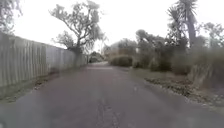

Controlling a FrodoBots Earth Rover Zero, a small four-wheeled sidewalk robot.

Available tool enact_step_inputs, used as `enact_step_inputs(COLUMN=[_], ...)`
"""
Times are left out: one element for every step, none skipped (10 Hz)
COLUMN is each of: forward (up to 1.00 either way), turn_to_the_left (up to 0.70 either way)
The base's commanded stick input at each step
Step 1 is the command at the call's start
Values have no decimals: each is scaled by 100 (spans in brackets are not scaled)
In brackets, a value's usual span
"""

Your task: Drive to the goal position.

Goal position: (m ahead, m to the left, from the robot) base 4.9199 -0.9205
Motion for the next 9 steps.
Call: enact_step_inputs(forward=[70,70,70,70,70,70,70,70,70], turn_to_the_left=[0,0,0,0,0,0,0,0,0])
